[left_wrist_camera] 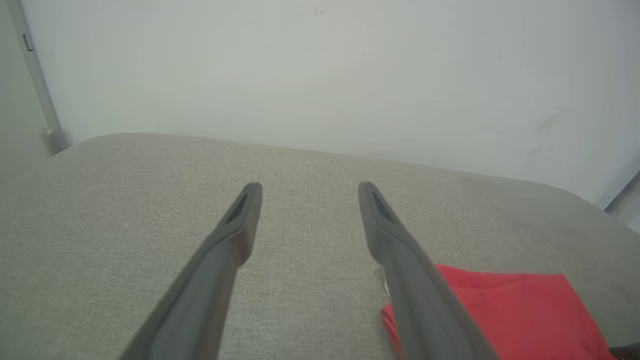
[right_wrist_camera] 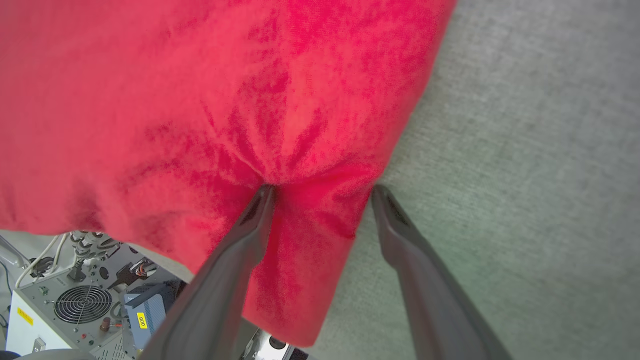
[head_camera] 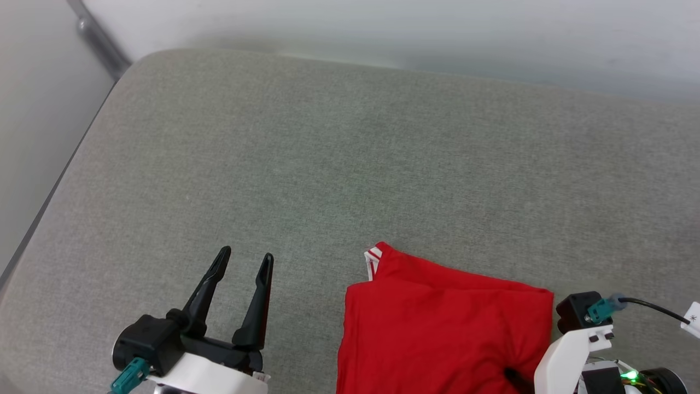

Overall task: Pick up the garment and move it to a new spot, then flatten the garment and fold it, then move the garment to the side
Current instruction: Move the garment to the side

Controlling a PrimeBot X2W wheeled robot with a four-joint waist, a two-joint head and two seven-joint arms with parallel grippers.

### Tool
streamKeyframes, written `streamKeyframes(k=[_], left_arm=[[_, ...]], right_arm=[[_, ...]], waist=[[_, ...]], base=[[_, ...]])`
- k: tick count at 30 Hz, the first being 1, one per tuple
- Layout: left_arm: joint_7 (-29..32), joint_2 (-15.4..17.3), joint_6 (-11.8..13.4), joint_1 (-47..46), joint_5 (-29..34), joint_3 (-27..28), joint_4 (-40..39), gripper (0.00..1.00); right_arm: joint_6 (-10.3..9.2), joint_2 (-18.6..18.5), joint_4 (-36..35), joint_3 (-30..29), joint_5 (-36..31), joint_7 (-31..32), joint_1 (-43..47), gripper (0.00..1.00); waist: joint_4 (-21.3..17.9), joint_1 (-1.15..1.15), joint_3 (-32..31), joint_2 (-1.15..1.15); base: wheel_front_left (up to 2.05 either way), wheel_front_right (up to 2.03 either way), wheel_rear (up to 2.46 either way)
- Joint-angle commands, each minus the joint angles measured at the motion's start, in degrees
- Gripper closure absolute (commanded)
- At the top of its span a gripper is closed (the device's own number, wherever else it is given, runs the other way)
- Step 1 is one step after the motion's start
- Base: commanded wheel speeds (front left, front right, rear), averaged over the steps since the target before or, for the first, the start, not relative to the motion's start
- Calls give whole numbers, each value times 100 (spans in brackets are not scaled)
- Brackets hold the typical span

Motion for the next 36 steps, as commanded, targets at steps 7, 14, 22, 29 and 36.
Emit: streamKeyframes(k=[7,14,22,29,36], left_arm=[[-12,-37,-10,-197,77,-169,-59,0],[-12,-13,-10,-260,78,-346,7,0],[-12,16,-10,-233,53,-445,-20,0],[-12,-35,-10,-421,142,-613,-93,0],[-12,69,-10,-793,247,-950,-128,0]], right_arm=[[-1,66,674,387,-121,9,-151,0],[-4,-174,1089,684,-323,-435,-445,100],[-7,-1298,787,1386,-802,-832,-1135,100],[-5,-2673,430,1913,-740,-693,-1814,100],[-4,-3722,625,1713,-645,-1057,-2407,100]], waist=[[200,0,220,0],[126,0,211,0],[-554,0,138,0],[-1426,0,315,0],[-2204,0,784,0]], base=[[0,0,0],[0,0,0],[0,0,0],[0,0,0],[0,0,0]])
